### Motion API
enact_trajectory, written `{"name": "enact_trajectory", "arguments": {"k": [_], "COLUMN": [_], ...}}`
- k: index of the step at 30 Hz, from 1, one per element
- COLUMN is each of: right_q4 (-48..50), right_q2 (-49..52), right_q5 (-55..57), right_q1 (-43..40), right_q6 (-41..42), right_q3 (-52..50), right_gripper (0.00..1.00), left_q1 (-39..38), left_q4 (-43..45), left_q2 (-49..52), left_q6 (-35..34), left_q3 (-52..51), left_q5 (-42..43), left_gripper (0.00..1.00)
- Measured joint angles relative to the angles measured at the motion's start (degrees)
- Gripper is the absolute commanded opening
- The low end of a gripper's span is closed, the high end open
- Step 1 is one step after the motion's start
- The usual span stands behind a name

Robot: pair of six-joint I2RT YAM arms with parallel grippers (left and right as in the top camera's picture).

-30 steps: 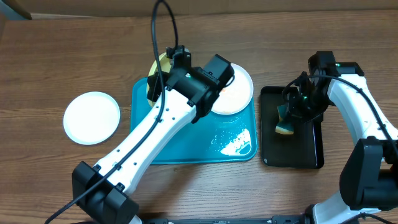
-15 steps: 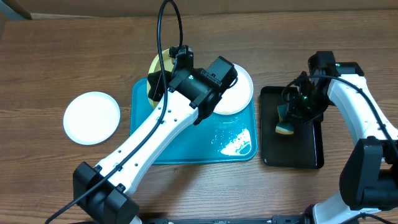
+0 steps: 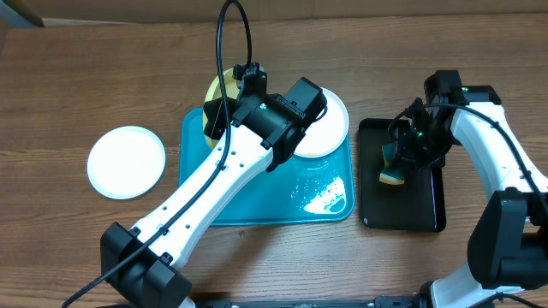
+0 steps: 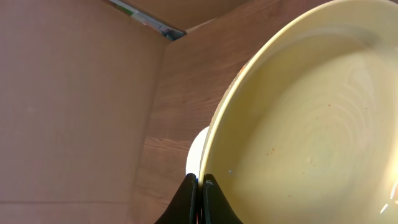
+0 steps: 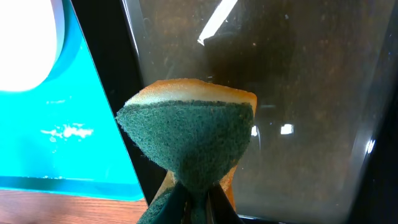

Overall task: Clean dirty plates on tray and stack at the side
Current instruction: 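Swing the yellow plate with left gripper toward the white plate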

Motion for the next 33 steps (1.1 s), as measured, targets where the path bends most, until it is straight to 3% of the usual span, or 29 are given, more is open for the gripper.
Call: {"name": "enact_trajectory", "arguments": {"k": [25,33], "right_q4": [-0.22,2.25], "right_q2": [0.00,0.00], "right_q5": [-0.04,0.02], "right_q1": [0.00,0.00], "right_q6": [0.02,0.02], "right_q3": [0.00,-0.02], "right_gripper": [0.04,0.04], "left_q1": [0.24,4.52], "left_q4": [1.38,-2.16], "left_q2": [0.00,-0.02], "left_q6": [3.52,2.14], "left_q3": [0.00,0.00], "left_q5": [-4.09,3.76], "left_gripper": [0.04,0.04]}}
